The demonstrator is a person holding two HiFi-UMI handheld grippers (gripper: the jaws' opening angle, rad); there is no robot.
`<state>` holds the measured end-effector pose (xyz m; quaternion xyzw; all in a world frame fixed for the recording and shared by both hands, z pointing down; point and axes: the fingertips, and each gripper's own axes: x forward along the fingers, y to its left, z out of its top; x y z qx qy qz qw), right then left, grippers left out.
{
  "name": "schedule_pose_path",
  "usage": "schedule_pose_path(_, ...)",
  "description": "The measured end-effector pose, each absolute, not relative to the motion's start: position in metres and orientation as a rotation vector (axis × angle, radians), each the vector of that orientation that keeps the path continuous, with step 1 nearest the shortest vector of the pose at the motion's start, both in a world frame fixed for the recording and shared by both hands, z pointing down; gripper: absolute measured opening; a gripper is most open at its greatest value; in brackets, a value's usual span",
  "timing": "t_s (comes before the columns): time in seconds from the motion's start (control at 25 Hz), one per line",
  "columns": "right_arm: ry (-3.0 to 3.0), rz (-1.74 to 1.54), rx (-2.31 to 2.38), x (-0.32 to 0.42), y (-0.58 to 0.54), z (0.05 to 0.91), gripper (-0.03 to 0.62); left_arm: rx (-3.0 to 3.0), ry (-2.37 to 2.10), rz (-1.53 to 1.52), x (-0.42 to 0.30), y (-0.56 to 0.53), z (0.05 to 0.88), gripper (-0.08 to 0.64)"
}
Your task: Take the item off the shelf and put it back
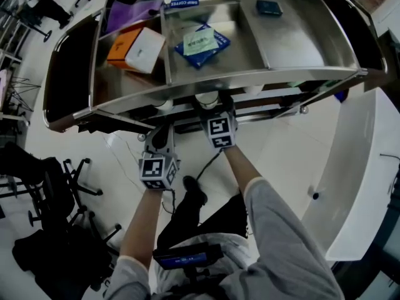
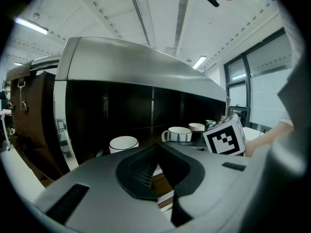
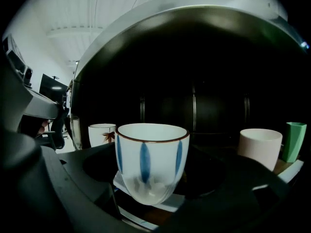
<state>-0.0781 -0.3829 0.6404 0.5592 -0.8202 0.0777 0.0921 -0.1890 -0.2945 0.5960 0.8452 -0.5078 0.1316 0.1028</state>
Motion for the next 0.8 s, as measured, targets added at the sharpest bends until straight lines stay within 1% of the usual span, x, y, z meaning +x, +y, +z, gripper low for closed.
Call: schedule_pose_path(0.8, -2.415, 0.220, 1.661, -0.086, -0.418, 0.658, 0.407, 2.460, -1.516, 0.373, -0.191, -0.309, 0.614, 0.005)
